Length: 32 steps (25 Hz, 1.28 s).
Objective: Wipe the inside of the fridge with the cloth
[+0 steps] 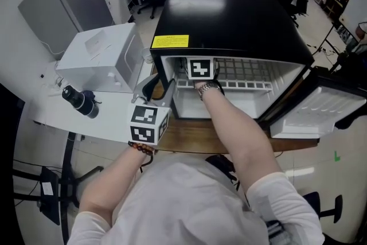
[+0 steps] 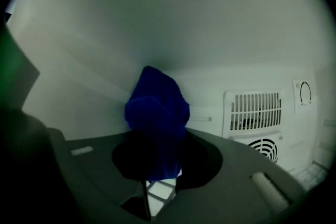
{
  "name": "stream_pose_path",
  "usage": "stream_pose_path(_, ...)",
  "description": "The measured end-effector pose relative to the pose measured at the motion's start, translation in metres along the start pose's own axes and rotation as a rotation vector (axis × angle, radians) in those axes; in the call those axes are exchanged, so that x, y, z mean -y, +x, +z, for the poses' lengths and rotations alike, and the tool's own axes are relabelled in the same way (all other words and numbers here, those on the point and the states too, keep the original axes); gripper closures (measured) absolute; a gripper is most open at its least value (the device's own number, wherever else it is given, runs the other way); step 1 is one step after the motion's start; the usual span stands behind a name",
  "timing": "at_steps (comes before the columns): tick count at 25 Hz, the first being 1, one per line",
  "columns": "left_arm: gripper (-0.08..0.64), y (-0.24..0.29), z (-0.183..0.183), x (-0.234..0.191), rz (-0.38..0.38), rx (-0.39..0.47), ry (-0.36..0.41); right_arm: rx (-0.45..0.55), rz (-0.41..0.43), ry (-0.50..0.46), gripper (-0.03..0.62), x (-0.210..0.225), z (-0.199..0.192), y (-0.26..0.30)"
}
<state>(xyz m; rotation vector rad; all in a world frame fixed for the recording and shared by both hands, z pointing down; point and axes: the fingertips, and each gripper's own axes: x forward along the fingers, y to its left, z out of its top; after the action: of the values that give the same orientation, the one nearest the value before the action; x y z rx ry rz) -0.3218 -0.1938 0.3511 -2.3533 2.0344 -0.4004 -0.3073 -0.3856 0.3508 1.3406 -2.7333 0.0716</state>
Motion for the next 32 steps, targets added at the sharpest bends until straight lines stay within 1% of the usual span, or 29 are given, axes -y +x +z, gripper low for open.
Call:
stream_pose_path(14,0.400,0.002,0.003,0.000,0.002,0.008,-0.019,-0.042,-0.103,0.018,0.503,0.060,-0.010,-0.022)
stream_pose_path(17,0.400,0.002,0.002,-0.001,0.001,0.007,-0.025,-0.051,-0.118,0.008,0.503,0.065,-0.013,-0.028)
stream_pose_path(20,0.400,0.003,0.003,0.000,-0.002,0.010,-0.028,-0.047,-0.152,-0.006,0.503,0.074,-0.013,-0.035)
stream_pose_path(23,0.400,0.003,0.004,0.000,-0.004,0.013,-0.033,-0.043,-0.159,0.001,0.503,0.080,-0.012,-0.040)
stream_pose_path(32,0.400,0.002,0.003,0.000,-0.013,0.006,-0.041,-0.058,-0.197,-0.020,0.503,0.098,-0.017,-0.058)
